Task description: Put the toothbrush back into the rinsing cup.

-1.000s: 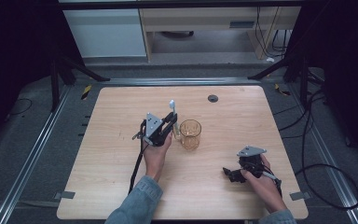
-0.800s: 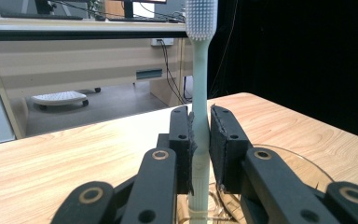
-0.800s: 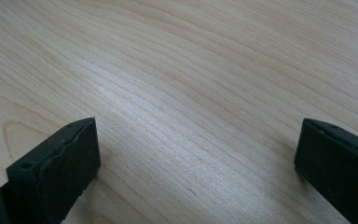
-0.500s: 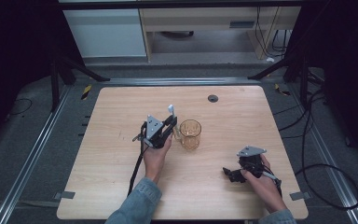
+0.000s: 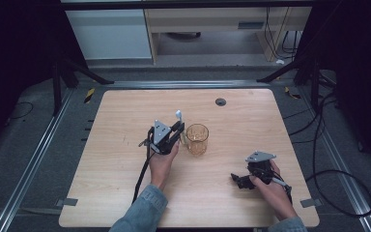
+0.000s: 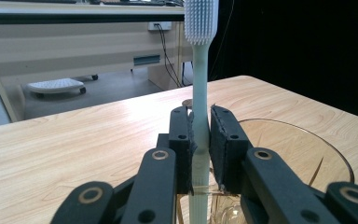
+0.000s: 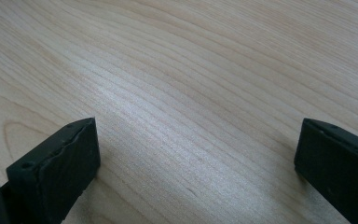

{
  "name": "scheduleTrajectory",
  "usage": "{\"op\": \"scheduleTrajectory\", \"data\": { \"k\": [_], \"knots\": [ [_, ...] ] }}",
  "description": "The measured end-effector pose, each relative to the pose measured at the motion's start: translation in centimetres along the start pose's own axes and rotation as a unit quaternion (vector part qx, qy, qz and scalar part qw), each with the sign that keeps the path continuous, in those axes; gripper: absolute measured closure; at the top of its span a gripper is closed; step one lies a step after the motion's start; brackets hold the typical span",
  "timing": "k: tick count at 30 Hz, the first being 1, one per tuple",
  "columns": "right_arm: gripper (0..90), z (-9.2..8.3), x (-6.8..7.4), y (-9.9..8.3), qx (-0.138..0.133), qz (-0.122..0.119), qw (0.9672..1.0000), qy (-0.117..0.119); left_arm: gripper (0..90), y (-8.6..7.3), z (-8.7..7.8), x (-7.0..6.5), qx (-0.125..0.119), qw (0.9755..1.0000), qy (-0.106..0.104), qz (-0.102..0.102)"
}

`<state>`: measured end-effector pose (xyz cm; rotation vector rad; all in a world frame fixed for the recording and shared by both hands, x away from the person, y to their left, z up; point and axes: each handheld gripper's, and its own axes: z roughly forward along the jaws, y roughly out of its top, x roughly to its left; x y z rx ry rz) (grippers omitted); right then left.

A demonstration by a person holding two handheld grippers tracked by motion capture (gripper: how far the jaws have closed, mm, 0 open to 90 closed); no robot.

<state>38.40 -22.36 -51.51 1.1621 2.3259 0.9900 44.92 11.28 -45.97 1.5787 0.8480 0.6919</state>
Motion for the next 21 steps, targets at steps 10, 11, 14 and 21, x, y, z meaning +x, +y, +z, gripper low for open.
{"op": "scheduleTrajectory", "data": {
  "k": [10, 11, 14, 21],
  "knots": [
    [0.4, 0.01, 0.0, 0.0, 0.0, 0.0, 1.0, 0.0, 78.7, -0.29, 0.13, 0.0, 0.009, 1.0, 0.0, 0.0],
    [0.4, 0.01, 0.0, 0.0, 0.0, 0.0, 1.0, 0.0, 78.7, -0.31, 0.13, 0.02, 0.009, 1.0, 0.0, 0.0],
    [0.4, 0.0, 0.0, 0.0, 0.0, 0.0, 1.0, 0.0, 78.6, -0.43, 0.11, 0.0, 0.01, 1.0, -0.001, -0.001],
    [0.4, 0.01, 0.0, 0.0, 0.0, 0.0, 1.0, 0.0, 78.6, -0.51, 0.14, 0.05, 0.012, 0.9999, -0.001, -0.002]
  ]
}}
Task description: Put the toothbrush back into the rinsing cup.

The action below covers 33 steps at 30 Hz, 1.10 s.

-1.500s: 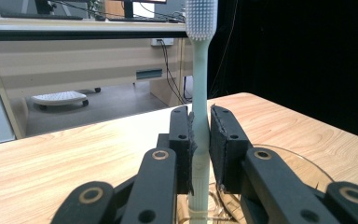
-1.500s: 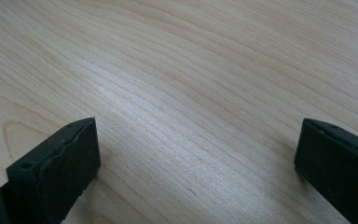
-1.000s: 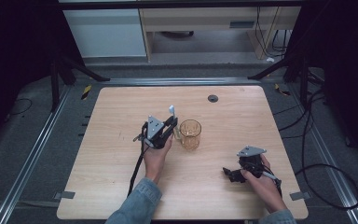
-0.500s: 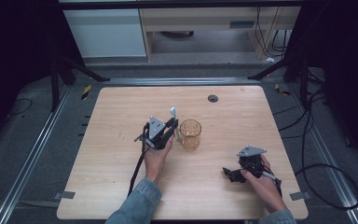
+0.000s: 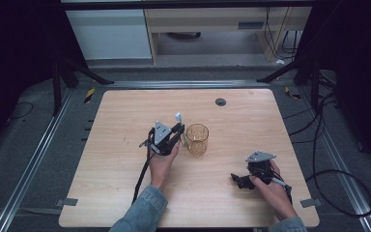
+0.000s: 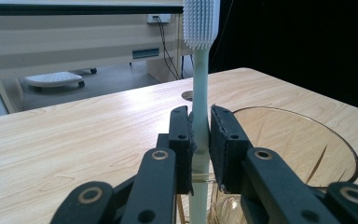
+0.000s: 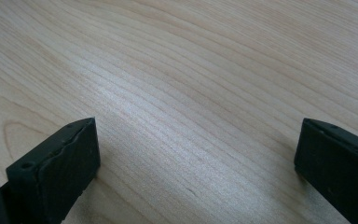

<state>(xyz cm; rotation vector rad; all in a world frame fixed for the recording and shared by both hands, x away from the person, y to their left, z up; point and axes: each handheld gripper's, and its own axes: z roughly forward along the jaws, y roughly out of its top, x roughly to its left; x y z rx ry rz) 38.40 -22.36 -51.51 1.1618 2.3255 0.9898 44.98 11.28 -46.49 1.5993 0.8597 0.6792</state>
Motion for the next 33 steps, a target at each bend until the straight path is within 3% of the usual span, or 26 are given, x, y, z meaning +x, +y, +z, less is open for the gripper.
{"op": "scheduleTrajectory", "data": {
  "k": [16, 33],
  "knots": [
    [0.4, 0.0, 0.0, 0.0, 0.0, 0.0, 1.0, 0.0, 77.5, 0.07, -0.01, 0.0, 0.002, 1.0, 0.0, 0.0],
    [0.4, 0.0, 0.0, 0.0, 0.0, 0.0, 1.0, 0.0, 69.9, 0.14, -0.25, 0.11, 0.01, 0.9999, 0.0, 0.002]
  ]
}}
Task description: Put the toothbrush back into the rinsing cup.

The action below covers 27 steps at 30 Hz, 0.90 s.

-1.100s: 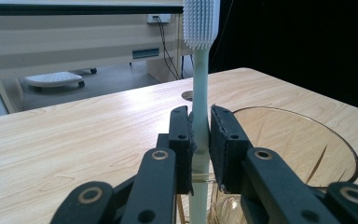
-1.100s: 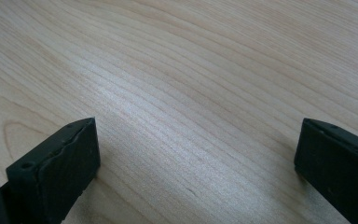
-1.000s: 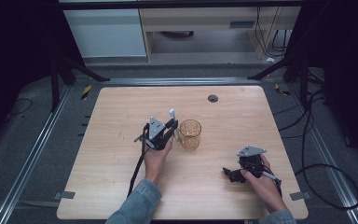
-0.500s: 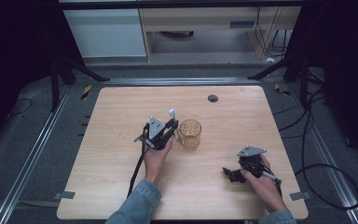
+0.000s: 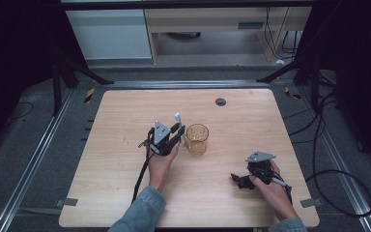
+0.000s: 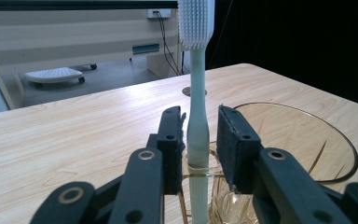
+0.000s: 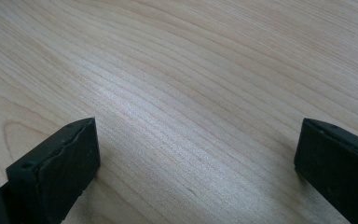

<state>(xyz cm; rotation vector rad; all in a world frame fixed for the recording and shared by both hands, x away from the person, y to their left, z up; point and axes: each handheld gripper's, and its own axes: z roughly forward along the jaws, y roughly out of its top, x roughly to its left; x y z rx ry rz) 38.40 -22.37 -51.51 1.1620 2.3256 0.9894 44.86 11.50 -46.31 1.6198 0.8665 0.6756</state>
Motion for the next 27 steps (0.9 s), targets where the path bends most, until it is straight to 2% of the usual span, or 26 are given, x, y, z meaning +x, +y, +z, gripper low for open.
{"op": "scheduleTrajectory", "data": {
  "k": [9, 17, 21, 27],
  "knots": [
    [0.4, 0.0, 0.0, 0.0, 0.0, 0.0, 1.0, 0.0, 62.8, 0.6, -0.8, 0.3, 0.004, 1.0, -0.001, 0.006],
    [0.4, 0.0, 0.0, 0.0, 0.0, 0.0, 1.0, 0.0, 52.1, 1.5, -1.7, 1.0, 0.017, 0.9998, -0.001, 0.013],
    [0.4, 0.0, 0.0, 0.0, 0.0, 0.0, 1.0, 0.0, 45.5, 2.1, -2.2, 1.2, 0.024, 0.9994, 0.0, 0.023],
    [0.4, 0.0, 0.0, 0.0, 0.0, 0.0, 1.0, 0.0, 35.5, 2.9, -2.6, 1.3, 0.045, 0.9985, -0.012, 0.031]
  ]
}}
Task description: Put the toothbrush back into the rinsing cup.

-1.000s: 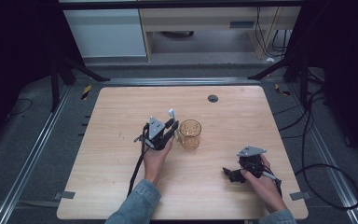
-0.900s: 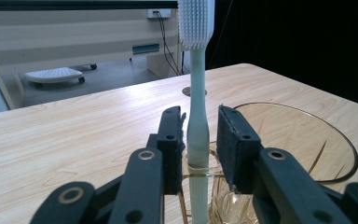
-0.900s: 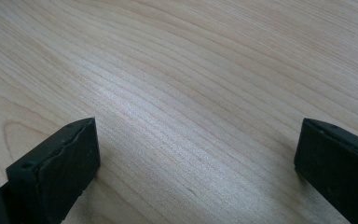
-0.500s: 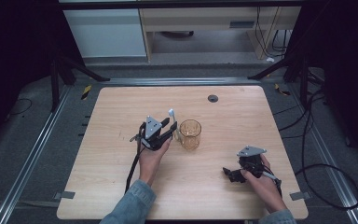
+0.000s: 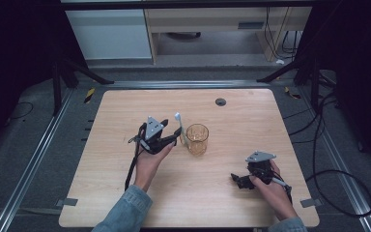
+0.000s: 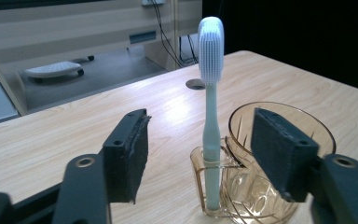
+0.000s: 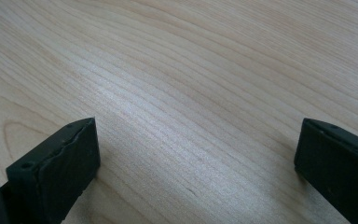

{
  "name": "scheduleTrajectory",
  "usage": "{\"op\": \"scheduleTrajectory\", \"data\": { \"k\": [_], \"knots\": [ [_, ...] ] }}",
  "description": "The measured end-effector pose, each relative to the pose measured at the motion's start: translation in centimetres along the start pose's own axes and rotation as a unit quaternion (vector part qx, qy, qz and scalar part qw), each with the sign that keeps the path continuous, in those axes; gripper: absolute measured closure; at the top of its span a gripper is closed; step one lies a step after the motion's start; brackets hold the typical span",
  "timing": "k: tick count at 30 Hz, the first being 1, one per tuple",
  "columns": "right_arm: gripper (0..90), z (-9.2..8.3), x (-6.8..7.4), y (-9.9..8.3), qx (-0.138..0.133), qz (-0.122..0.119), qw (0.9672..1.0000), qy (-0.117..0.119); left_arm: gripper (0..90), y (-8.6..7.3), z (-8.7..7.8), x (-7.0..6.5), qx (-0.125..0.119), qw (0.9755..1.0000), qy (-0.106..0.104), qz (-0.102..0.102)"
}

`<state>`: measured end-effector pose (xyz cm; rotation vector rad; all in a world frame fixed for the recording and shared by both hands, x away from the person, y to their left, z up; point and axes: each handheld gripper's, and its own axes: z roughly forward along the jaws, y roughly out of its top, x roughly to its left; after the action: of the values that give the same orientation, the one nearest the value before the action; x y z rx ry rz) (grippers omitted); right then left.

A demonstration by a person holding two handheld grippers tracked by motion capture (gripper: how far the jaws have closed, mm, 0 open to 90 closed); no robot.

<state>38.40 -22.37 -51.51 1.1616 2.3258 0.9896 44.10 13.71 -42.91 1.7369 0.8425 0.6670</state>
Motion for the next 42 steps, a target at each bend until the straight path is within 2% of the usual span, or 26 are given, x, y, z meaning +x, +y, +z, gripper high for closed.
{"op": "scheduleTrajectory", "data": {
  "k": [2, 5, 16, 25, 31, 37, 42],
  "knots": [
    [0.4, 0.0, 0.0, 0.0, 0.0, 0.0, 1.0, 0.0, 33.3, 0.2, 0.0, -0.1, 0.011, 0.9999, -0.01, 0.002],
    [0.4, 0.0, 0.0, 0.0, 0.0, 0.0, 1.0, 0.0, 28.8, 0.4, -0.1, -0.3, 0.034, 0.9991, -0.019, 0.017],
    [0.4, 0.0, 0.0, 0.0, 0.0, 0.0, 1.0, 0.0, 19.3, 0.7, -0.6, -0.4, 0.071, 0.9966, -0.038, 0.019],
    [0.4, 0.0, 0.0, 0.0, 0.0, 0.0, 1.0, 0.0, 14.4, 0.8, -1.3, -0.2, 0.111, 0.9918, -0.058, 0.026],
    [0.4, 0.0, 0.0, 0.0, 0.0, 0.0, 1.0, 0.0, 12.5, 0.7, -1.3, 0.0, 0.137, 0.9882, -0.061, 0.028],
    [0.4, 0.0, 0.0, 0.0, 0.0, 0.0, 1.0, 0.0, 11.1, 0.6, -1.4, 0.1, 0.154, 0.9859, -0.061, 0.021],
    [0.4, 0.0, 0.0, 0.0, 0.0, 0.0, 1.0, 0.0, 9.7, 0.3, -1.5, 0.1, 0.179, 0.9816, -0.062, 0.02]
  ]
}}
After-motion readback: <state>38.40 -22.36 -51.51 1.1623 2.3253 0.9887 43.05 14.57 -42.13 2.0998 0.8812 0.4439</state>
